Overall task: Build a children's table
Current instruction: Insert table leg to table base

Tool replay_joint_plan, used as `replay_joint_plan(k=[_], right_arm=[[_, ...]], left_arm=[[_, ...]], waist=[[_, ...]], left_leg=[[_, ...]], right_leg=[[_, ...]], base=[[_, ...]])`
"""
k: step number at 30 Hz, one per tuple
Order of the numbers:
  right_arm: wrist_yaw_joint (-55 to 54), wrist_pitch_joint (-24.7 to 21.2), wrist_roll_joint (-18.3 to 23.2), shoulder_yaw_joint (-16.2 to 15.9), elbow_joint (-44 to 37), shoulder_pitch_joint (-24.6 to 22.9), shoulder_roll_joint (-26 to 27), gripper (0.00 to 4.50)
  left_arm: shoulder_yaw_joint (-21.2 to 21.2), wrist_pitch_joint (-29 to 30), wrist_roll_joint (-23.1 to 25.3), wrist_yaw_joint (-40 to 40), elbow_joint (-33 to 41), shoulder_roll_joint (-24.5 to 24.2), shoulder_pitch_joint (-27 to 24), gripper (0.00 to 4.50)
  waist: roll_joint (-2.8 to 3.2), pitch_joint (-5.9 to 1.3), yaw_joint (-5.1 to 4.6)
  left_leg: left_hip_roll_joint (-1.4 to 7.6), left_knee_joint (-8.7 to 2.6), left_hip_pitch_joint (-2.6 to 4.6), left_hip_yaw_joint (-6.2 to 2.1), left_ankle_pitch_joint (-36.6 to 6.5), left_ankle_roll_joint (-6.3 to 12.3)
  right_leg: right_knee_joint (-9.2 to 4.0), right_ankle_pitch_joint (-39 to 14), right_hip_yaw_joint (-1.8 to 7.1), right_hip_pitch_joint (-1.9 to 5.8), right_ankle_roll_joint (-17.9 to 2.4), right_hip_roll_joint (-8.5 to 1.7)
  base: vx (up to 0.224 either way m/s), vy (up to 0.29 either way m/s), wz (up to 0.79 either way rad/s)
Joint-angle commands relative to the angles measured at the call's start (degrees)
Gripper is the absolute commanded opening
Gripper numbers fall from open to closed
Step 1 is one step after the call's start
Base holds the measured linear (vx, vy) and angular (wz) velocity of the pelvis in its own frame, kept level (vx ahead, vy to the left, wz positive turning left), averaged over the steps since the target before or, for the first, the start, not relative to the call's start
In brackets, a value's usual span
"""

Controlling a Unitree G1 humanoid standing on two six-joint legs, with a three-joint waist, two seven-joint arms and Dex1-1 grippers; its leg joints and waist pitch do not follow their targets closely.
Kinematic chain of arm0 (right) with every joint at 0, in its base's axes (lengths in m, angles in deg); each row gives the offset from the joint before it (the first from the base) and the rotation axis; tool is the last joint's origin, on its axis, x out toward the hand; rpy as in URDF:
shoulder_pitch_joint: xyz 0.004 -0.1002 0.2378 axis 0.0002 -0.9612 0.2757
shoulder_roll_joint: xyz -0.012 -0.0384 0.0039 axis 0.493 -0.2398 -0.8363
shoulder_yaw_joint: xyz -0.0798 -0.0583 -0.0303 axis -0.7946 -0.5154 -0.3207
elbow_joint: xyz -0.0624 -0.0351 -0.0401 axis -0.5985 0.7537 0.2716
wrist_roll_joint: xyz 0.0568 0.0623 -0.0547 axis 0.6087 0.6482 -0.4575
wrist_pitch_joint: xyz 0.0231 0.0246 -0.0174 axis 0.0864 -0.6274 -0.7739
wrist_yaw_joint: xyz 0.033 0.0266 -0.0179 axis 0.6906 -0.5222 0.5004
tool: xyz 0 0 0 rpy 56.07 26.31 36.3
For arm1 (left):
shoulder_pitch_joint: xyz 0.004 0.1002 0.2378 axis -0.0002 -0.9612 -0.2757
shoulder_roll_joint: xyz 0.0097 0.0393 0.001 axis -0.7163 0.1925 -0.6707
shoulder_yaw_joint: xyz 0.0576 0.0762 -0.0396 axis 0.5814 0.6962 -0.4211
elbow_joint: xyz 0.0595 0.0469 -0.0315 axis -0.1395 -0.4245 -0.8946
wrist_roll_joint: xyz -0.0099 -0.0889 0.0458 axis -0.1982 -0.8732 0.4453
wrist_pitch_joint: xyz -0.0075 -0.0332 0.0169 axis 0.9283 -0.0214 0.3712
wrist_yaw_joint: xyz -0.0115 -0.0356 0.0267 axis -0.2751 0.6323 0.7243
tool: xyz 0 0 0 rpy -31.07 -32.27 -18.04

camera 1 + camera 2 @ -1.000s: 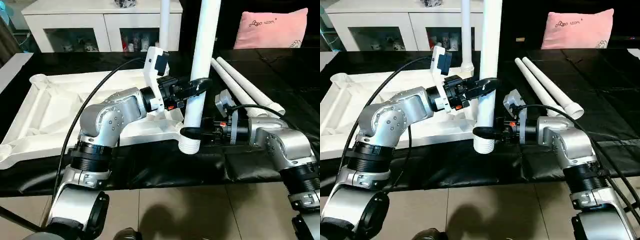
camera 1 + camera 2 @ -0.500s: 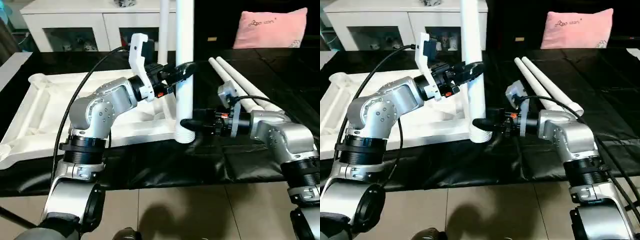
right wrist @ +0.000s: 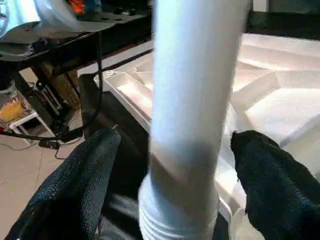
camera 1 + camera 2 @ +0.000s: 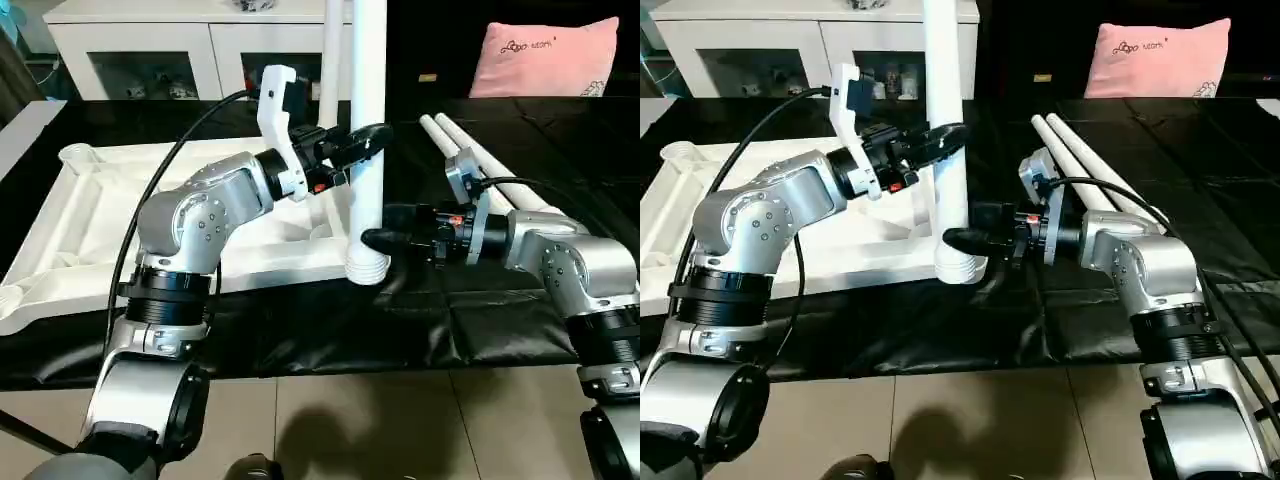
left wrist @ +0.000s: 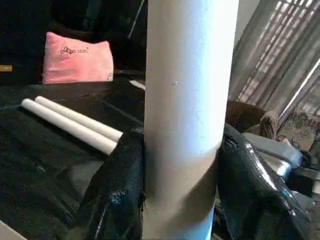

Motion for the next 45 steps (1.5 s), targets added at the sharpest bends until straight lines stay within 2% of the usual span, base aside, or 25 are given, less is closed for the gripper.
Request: replay_joint_plan(k=[1, 8, 16, 31, 35, 38, 39, 45], right_arm=[[-0.4, -0.8, -0.2, -0.1, 0.1, 1.0, 0.0, 3.89], [0.8, -0.8, -0.9, -1.6, 0.7, 1.7, 0.8, 3.89], [2.3, -1.7, -0.2, -2.6, -0.5, 1.0, 1.1, 3.89], [3.5, -1.5, -1.5, -4.2, 0.1, 0.6, 0.8, 2.46], [2.9, -0.8, -2.3, -4.4, 0.4, 0.5, 1.0, 2.32], [2.0, -0.9, -2.5, -4.0, 1.5, 0.8, 1.4, 2.32], [2.0, -0.9, -2.5, -3.9, 1.5, 0.8, 1.4, 2.64], [1.8, -1.0, -2.3, -4.0, 1.3, 0.8, 1.5, 3.12]], left_arm=[[1.1, 0.7, 0.0, -1.1, 1.9, -0.2, 1.0, 1.8], [4.1, 2.0, -0.3, -4.0, 4.8, -0.7, 1.0, 1.8], [4.7, 1.7, 0.1, -4.4, 4.6, -0.5, 1.3, 1.8], [5.6, 1.0, 1.0, -5.7, 4.4, -1.2, 1.8, 1.8], [5.4, 0.6, 1.1, -5.5, 3.7, -0.8, 2.4, 1.8], [5.3, 0.5, 1.2, -5.5, 3.5, -0.8, 2.5, 1.8], [5.3, 0.5, 1.2, -5.5, 3.5, -0.8, 2.5, 1.8], [5.3, 0.7, 1.1, -5.6, 3.8, -0.8, 2.4, 1.8]], waist=[[-1.41, -4.8, -0.05], [-1.6, -4.74, -0.05], [-1.59, -4.71, -0.09], [-1.52, -4.8, -0.06], [-1.54, -4.78, -0.03], [-1.54, -4.75, -0.04], [-1.54, -4.77, -0.02], [-1.55, -4.81, 0.0]], left_leg=[[2.58, -3.56, 1.59, -1.17, -7.3, 3.27], [2.62, -3.55, 1.54, -1.12, -7.0, 3.46], [2.62, -3.61, 1.6, -1.15, -7.6, 2.92], [2.61, -3.55, 1.58, -1.16, -6.9, 3.05], [2.58, -3.52, 1.55, -1.12, -6.8, 3.23], [2.56, -3.53, 1.56, -1.12, -6.9, 3.16], [2.57, -3.53, 1.6, -1.13, -7.0, 3.14], [2.61, -3.52, 1.55, -1.17, -6.6, 3.26]], right_leg=[[-3.92, -8.5, 2.06, 2.74, -14.5, -3.01], [-3.84, -8.2, 2.1, 2.74, -14.7, -3.06], [-3.95, -8.9, 2.12, 2.73, -14.2, -3.01], [-3.77, -7.5, 2.14, 2.78, -14.6, -3.0], [-3.76, -7.3, 2.13, 2.77, -14.7, -2.99], [-3.79, -7.6, 2.14, 2.77, -14.7, -2.99], [-3.8, -7.8, 2.13, 2.79, -14.6, -3.02], [-3.67, -6.9, 2.12, 2.81, -14.8, -2.99]], base=[[0.0, 0.0, 0.0], [0.0, 0.0, 0.0], [0.0, 0.0, 0.0], [0.0, 0.0, 0.0], [0.0, 0.0, 0.0], [0.0, 0.0, 0.0], [0.0, 0.0, 0.0], [0.0, 0.0, 0.0]])
